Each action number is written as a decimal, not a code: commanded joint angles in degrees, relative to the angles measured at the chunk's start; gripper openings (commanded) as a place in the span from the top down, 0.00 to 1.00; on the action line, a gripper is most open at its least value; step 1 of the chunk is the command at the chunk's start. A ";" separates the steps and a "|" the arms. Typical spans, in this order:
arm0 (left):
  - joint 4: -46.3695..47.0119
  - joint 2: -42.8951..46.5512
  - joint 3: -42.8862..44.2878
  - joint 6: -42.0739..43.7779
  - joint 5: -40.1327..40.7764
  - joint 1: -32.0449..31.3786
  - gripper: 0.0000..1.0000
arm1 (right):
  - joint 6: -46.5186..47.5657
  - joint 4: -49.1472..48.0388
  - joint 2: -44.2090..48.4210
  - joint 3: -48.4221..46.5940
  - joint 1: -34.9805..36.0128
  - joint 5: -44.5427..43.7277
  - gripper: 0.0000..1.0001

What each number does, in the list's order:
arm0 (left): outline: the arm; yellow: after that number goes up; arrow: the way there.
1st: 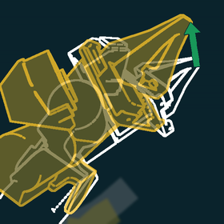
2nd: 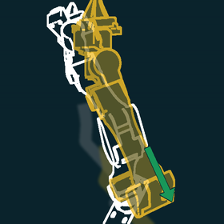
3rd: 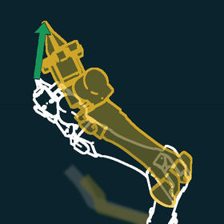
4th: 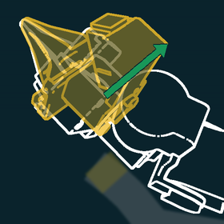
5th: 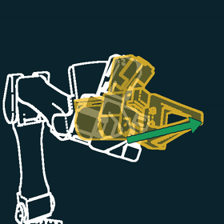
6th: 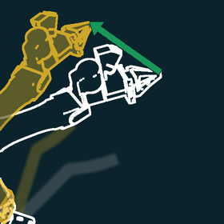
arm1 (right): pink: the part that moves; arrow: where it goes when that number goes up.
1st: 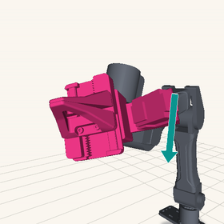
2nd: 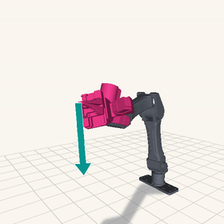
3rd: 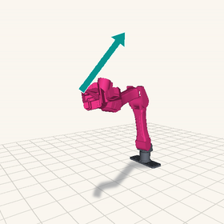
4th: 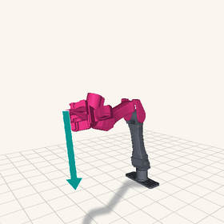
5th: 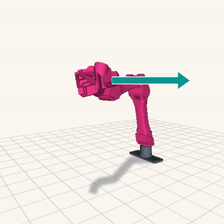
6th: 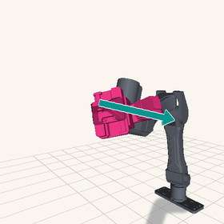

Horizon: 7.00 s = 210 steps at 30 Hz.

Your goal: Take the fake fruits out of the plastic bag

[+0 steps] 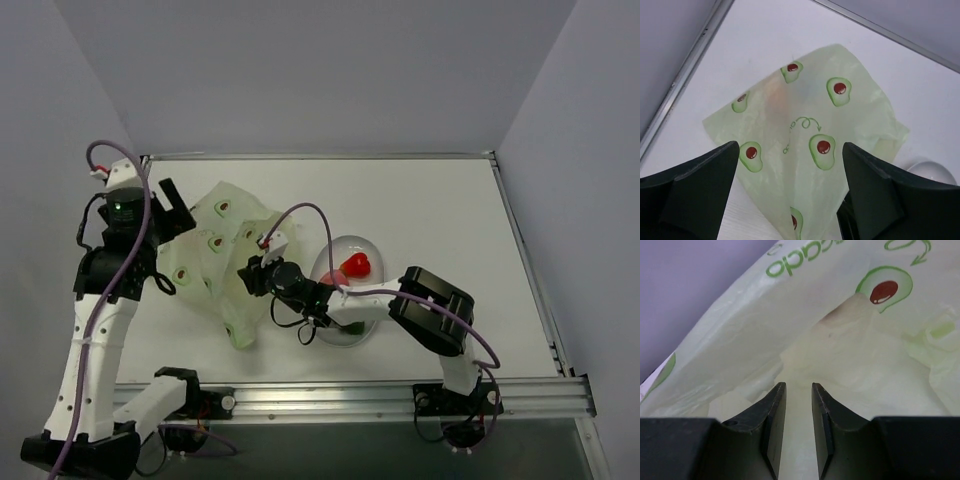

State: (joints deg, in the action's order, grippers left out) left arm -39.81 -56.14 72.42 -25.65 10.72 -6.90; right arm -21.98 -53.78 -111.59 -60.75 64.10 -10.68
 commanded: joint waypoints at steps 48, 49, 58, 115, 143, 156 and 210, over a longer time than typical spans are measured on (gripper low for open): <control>27.32 -30.53 -2.54 6.32 -38.14 24.21 0.97 | -2.02 0.51 4.10 3.80 0.24 4.45 0.76; 27.94 -29.22 -3.16 5.18 -38.66 24.12 0.98 | -1.93 1.30 4.10 3.62 0.24 3.83 0.76; 33.05 -19.29 -8.97 -1.68 -43.51 22.72 0.98 | -1.15 3.94 3.39 3.35 -1.52 -2.58 0.76; -12.66 -0.10 -16.35 -9.07 13.87 -38.54 0.10 | -0.35 16.51 7.88 -3.58 -8.99 3.29 0.49; -0.80 1.38 -14.24 -3.36 3.63 -22.38 0.98 | 3.96 9.50 2.53 -2.88 -7.14 13.31 0.51; 2.90 1.38 -16.44 -2.74 -7.47 -17.01 0.97 | 8.62 10.97 -11.45 -18.87 -8.20 5.24 0.10; -9.22 8.68 -19.69 -5.72 -4.93 -14.99 0.98 | 0.71 11.14 -20.84 -25.89 -6.88 10.06 0.02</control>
State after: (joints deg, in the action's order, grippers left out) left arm -44.51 -47.46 50.76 -29.04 2.55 -22.35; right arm -22.24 -48.25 -128.57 -83.02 56.84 -3.84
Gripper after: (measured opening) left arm 0.027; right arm 0.956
